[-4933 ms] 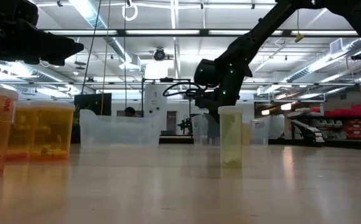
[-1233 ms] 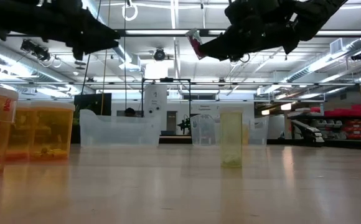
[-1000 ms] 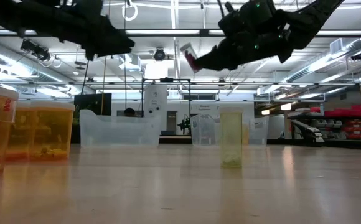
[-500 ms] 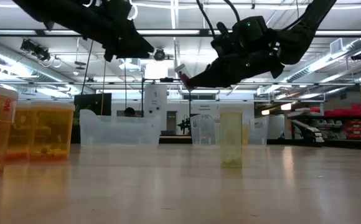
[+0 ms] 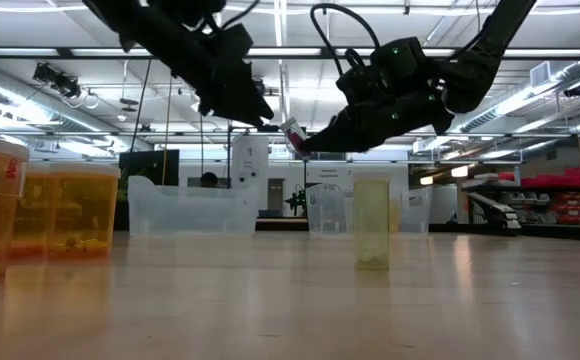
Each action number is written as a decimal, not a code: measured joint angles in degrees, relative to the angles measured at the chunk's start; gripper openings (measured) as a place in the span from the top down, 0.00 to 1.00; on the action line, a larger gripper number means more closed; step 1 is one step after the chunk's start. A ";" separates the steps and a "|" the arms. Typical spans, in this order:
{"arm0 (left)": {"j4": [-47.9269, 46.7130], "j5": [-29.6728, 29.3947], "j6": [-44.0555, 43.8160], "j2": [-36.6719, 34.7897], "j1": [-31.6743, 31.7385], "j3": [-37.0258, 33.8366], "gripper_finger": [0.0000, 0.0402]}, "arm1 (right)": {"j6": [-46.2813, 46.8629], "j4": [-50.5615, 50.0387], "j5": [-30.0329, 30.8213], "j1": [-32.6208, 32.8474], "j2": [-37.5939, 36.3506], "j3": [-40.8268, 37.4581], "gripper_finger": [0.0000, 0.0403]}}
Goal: Pick and place medicine bottles into bin by pill shape (circle, oval)
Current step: Put the blue pill bottle into the right transparent bin
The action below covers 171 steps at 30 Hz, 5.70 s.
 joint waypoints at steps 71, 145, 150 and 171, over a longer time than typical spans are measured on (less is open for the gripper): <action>-3.93 3.45 8.70 10.93 0.18 10.36 0.64 | 1.31 -0.39 -0.98 -0.21 -0.07 -0.04 0.53; -9.83 7.78 12.86 39.37 7.83 39.64 0.67 | 4.94 -42.01 8.98 -18.66 -36.92 0.00 0.38; -12.93 7.75 13.14 40.05 8.42 44.66 0.65 | 5.11 -41.41 9.01 -18.66 -36.79 0.00 0.38; -38.38 9.42 16.33 52.35 8.07 64.46 0.67 | 4.44 -42.71 9.81 -20.64 -37.59 0.00 0.38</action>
